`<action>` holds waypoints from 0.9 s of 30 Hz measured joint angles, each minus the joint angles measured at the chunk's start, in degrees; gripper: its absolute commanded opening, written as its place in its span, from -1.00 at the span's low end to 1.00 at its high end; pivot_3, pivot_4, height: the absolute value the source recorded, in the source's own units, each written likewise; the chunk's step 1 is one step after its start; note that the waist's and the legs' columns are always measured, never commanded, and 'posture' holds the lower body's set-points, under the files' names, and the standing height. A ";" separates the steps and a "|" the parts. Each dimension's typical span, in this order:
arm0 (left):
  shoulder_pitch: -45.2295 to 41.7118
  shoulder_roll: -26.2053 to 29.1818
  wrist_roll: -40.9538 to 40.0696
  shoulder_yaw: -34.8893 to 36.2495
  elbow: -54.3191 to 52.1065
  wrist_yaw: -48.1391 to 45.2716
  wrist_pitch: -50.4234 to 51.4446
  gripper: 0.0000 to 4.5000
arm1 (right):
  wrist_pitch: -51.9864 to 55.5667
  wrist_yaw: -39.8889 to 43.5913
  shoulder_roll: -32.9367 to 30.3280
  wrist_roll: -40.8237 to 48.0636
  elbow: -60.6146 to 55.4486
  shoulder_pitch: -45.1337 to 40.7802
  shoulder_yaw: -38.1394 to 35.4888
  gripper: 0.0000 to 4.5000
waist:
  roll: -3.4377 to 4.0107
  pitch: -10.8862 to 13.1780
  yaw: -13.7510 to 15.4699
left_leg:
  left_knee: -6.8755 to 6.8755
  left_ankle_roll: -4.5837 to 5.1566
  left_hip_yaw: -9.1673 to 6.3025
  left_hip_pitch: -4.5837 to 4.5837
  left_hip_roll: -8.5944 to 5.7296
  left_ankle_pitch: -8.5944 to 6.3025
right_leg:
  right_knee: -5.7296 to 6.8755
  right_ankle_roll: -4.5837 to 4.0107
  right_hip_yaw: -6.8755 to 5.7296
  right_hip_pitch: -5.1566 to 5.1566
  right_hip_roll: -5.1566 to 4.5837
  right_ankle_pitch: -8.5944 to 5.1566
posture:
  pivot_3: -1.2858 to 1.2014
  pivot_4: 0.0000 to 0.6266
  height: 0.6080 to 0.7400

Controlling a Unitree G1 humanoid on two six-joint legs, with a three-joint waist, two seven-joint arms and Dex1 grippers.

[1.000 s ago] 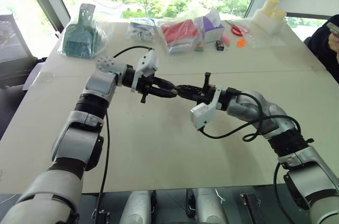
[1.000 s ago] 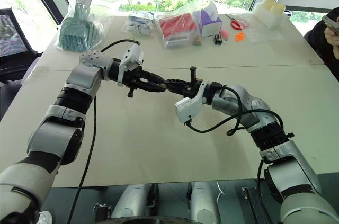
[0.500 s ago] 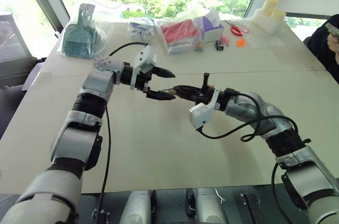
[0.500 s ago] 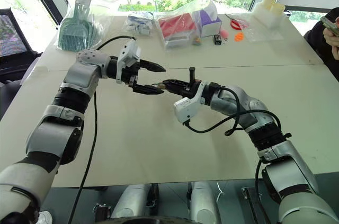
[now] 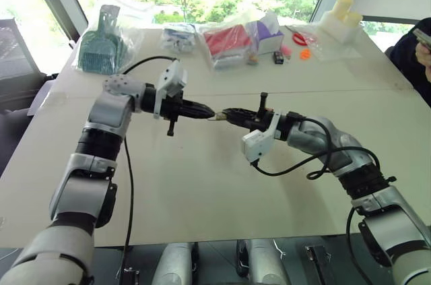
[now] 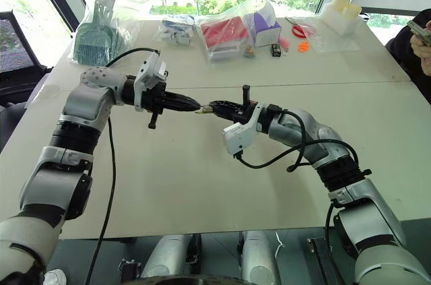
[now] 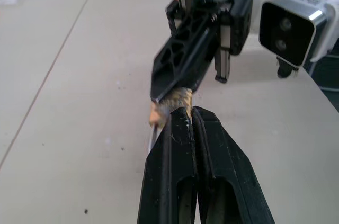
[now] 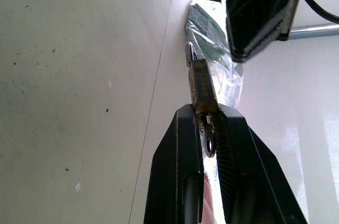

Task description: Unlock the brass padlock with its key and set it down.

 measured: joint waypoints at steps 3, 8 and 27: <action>1.57 0.38 0.22 -0.27 -0.51 0.32 0.07 -0.98 | 0.05 0.20 -0.01 0.03 0.00 0.00 0.00 -1.00 | 0.00 0.00 0.07 | 0.00 0.00 0.00 0.00 0.00 0.00 | 0.00 0.00 0.00 0.00 0.00 0.00 | 0.03 -0.52 1.00; 1.83 0.12 1.32 -1.22 0.79 1.56 -1.50 -0.98 | 0.21 0.47 -0.01 0.08 -0.17 0.00 0.00 -1.00 | 0.00 0.00 0.21 | 0.00 0.00 0.01 0.01 0.00 0.00 | 0.00 0.00 0.00 0.01 0.00 0.00 | 0.03 -0.52 1.00; 0.32 -3.08 3.84 -1.53 11.62 8.23 -9.73 -0.98 | 1.41 1.36 0.03 0.72 -0.42 0.03 -0.01 -1.00 | 0.00 0.00 0.17 | 0.00 0.00 0.02 0.01 -0.01 0.00 | 0.01 0.00 0.00 0.00 0.00 0.00 | 0.03 -0.52 1.00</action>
